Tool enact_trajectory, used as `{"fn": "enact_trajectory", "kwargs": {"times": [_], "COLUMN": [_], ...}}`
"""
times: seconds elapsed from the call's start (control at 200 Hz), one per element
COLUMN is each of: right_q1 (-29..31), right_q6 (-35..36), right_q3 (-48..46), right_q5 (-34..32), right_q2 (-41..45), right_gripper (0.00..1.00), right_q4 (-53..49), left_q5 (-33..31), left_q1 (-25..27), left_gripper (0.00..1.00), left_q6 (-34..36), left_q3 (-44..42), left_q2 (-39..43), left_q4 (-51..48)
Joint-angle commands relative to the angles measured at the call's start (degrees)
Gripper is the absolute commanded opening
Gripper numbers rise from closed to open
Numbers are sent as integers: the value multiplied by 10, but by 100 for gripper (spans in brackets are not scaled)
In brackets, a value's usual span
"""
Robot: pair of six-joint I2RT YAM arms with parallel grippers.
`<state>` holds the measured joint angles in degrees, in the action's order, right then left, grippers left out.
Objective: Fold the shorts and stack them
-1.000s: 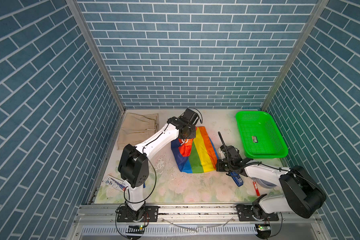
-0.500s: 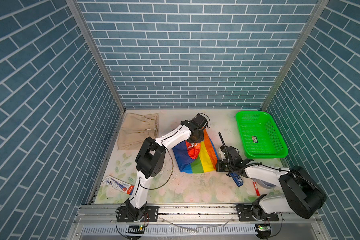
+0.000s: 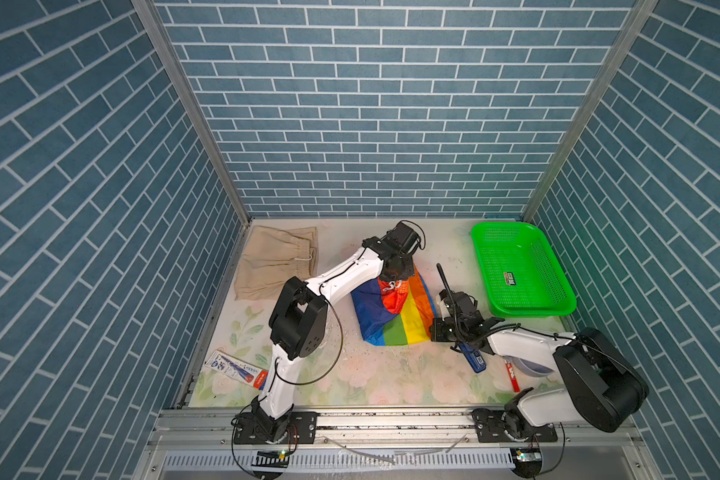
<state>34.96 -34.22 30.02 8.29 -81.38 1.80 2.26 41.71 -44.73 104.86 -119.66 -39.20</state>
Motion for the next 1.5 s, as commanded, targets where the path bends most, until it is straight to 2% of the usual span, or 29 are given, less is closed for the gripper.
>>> {"fn": "enact_trajectory", "kwargs": {"times": [0.0, 0.08, 0.165, 0.2, 0.26, 0.4, 0.55, 0.66, 0.735, 0.86, 0.95, 1.045, 1.095, 1.135, 1.245, 1.29, 1.495], "right_q1": [-2, -2, -2, -3, -3, -2, -2, -3, -2, -2, -2, -2, -2, -2, -2, -2, -18], "right_q6": [-12, -12, -12, -12, -12, -11, -11, -5, -1, 1, 1, -3, -7, -11, -27, -39, -91], "right_q3": [-26, -29, -33, -34, -36, -39, -35, -27, -16, 14, 44, 81, 101, 120, 175, 192, 227], "right_q5": [-14, -14, -16, -16, -17, -17, -17, -29, -47, -76, -77, -52, -36, -11, 41, 59, 92], "right_q2": [-20, -19, -18, -18, -16, -9, 23, 90, 146, 228, 244, 207, 171, 138, 48, 15, -116], "right_gripper": [0, 0, 0, 0, 0, 0, 0, 0, 0, 0, 0, 0, 0, 0, 0, 0, 0], "right_q4": [-30, -29, -27, -27, -27, -28, -57, -104, -146, -200, -206, -181, -157, -138, -76, -47, 15], "left_q5": [22, 29, 31, 30, 33, 55, 123, 166, 170, 122, 76, 35, 24, 20, 30, 36, 73], "left_q1": [6, 10, 13, 14, 14, 15, 17, 22, 21, 17, 14, 8, 2, -4, -24, -31, -65], "left_gripper": [8, 19, 43, 57, 70, 81, 88, 90, 90, 90, 89, 88, 85, 79, 55, 49, 45], "left_q6": [-34, -45, -52, -52, -54, -63, -67, -63, -60, -31, -4, 19, 25, 27, 22, 19, -5], "left_q3": [10, 14, 27, 34, 38, 20, -9, -15, -22, -49, -66, -93, -114, -132, -186, -209, -304], "left_q2": [-39, -61, -84, -93, -104, -108, -87, -56, -25, 46, 93, 136, 152, 162, 177, 177, 152], "left_q4": [38, 60, 62, 58, 55, 93, 192, 246, 252, 224, 186, 161, 159, 160, 174, 183, 248]}}
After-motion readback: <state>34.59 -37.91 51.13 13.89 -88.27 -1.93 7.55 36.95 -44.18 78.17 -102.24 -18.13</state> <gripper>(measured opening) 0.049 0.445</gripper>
